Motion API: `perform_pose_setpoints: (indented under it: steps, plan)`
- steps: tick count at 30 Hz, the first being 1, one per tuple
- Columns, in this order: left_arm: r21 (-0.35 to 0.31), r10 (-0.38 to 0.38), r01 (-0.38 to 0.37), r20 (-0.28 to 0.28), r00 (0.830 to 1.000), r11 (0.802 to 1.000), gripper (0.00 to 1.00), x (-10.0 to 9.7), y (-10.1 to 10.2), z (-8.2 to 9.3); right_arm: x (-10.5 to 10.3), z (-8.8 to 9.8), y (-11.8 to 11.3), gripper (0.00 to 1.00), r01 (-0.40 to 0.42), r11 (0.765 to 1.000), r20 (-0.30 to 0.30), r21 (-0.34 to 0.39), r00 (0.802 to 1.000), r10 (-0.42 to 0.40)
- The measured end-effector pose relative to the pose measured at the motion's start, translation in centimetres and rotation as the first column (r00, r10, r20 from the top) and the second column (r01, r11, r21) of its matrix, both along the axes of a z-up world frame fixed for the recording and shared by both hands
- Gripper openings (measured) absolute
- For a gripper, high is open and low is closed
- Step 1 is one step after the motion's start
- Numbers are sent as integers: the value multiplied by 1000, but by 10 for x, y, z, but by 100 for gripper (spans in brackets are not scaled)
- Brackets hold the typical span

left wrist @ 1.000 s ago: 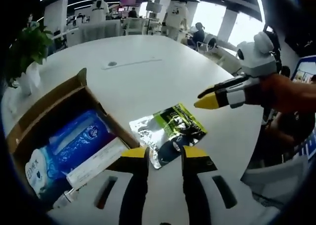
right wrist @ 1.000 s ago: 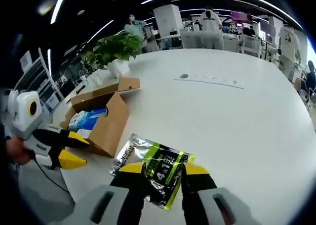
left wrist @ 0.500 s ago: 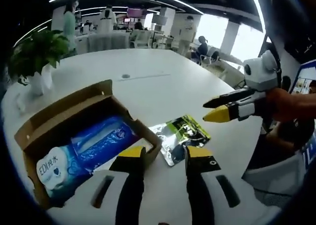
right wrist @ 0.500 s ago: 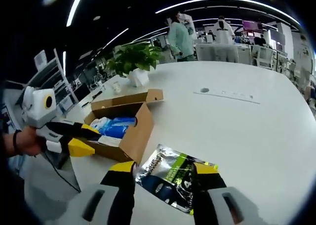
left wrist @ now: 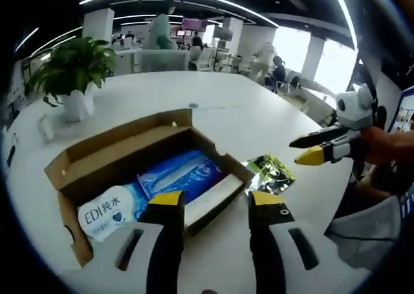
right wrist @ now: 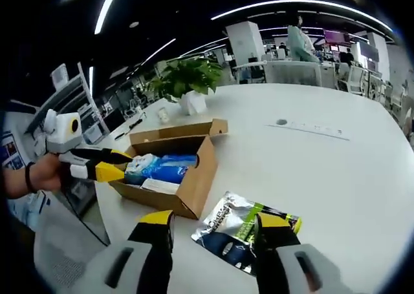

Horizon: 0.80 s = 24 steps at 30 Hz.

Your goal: Operate the shoe box by opening the lid, removing the specified soft item, and placing it in the target area until the item is outside and the box remains undamaged.

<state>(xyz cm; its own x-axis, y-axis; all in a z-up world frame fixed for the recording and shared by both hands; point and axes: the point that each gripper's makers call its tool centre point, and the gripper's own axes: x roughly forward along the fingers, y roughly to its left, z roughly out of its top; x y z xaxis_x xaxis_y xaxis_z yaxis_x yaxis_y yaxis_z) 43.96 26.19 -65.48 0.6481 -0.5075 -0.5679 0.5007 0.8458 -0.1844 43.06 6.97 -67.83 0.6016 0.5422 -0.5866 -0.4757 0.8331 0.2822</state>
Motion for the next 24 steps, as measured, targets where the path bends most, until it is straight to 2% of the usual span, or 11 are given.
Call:
perform_pose_setpoints:
  steps: [5,15,24]
  plan:
    - [-15,42,-42,5,999,999,42,2,26,2,0,3,5,49,-6,1000,10,8,1000,6]
    - [-8,79,-79,22,997,997,47,-3,67,6,-6,8,30,52,-47,999,21,19,999,47]
    - [18,85,-85,28,996,996,51,-17,91,7,-10,13,45,56,-93,995,29,18,995,93]
